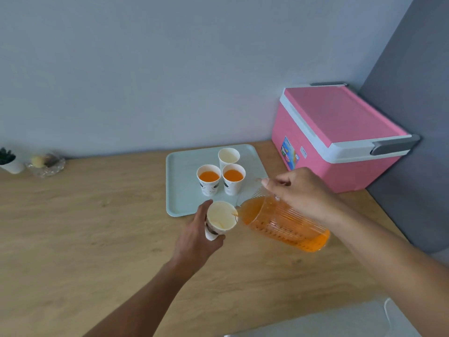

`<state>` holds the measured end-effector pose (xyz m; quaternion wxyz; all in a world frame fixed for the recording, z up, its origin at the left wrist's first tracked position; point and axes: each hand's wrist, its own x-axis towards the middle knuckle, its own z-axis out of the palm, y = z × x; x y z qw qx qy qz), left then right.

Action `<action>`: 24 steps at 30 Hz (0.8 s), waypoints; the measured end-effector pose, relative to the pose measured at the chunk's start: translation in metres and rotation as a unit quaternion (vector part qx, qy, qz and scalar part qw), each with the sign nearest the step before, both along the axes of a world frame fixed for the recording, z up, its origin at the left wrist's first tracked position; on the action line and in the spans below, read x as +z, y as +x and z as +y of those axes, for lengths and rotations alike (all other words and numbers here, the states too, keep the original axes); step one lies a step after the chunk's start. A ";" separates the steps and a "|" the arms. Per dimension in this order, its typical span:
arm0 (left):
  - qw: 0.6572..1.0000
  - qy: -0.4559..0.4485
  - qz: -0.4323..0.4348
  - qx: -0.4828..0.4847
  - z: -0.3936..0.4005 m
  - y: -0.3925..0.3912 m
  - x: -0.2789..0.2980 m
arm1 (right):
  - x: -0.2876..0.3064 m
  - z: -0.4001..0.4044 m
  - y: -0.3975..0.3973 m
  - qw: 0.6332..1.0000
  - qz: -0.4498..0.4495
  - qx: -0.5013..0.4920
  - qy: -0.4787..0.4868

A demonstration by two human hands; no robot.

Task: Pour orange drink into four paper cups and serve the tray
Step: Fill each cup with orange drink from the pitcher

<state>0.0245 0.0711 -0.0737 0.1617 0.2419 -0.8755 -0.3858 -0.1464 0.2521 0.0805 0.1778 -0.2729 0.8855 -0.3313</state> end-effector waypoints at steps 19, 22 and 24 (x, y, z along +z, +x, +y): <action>0.997 0.042 0.015 0.060 0.024 0.017 -0.008 | -0.001 -0.023 -0.004 0.991 0.050 0.112 0.059; 0.996 0.042 0.020 0.070 0.027 0.022 -0.008 | 0.000 -0.025 -0.001 0.990 0.048 0.119 0.054; 0.996 0.042 0.020 0.071 0.028 0.024 -0.008 | 0.000 -0.027 -0.002 0.989 0.055 0.124 0.061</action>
